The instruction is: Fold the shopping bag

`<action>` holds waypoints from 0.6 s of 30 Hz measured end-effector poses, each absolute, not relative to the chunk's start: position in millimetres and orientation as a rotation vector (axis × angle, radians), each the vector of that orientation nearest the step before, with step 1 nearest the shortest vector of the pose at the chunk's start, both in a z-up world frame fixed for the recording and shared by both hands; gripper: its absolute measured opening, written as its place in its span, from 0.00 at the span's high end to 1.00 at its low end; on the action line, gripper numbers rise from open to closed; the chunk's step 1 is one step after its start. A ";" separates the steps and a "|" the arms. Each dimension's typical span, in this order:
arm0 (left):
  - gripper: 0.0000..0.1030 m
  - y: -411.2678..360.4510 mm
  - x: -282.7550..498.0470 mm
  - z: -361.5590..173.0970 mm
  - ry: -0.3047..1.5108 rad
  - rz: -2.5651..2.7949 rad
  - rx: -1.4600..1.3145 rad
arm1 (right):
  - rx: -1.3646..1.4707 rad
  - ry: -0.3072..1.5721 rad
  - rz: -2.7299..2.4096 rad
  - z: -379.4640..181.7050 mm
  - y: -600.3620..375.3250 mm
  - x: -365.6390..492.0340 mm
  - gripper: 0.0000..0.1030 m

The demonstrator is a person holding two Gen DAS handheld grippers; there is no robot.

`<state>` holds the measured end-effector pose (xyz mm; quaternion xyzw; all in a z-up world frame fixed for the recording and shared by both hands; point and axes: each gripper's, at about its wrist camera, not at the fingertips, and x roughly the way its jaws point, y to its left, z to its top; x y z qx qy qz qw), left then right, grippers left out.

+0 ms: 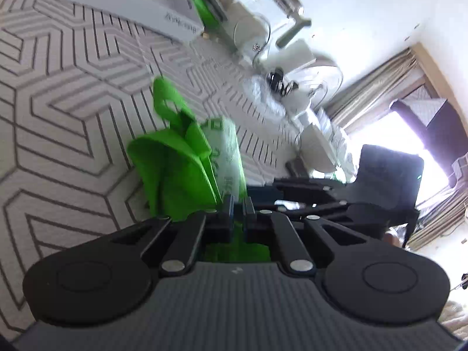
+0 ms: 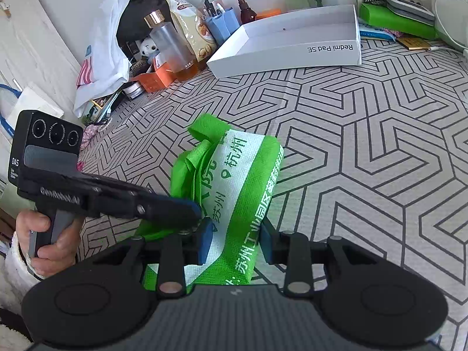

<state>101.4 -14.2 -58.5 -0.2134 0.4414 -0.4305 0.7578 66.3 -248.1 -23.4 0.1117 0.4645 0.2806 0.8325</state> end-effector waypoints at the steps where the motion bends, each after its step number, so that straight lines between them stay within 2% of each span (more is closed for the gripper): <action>1: 0.96 -19.0 98.4 -54.2 0.951 -0.929 -0.422 | 0.251 0.986 0.600 -24.4 -250.5 67.3 0.71; 6: 0.96 -9.5 99.5 -48.5 0.953 -0.953 -0.474 | 0.245 0.978 0.629 -25.6 -253.4 68.2 0.71; 12: 0.91 38.7 81.1 -13.1 0.774 -0.835 -0.506 | 0.261 0.990 0.637 -25.6 -255.4 71.6 0.71; 14: 0.86 45.7 84.3 -23.6 0.854 -0.737 -0.471 | 0.258 0.991 0.637 -25.3 -255.4 71.9 0.70; 18: 0.87 43.5 91.9 -59.6 0.978 -0.753 -0.531 | 0.264 0.985 0.635 -26.0 -255.7 71.2 0.70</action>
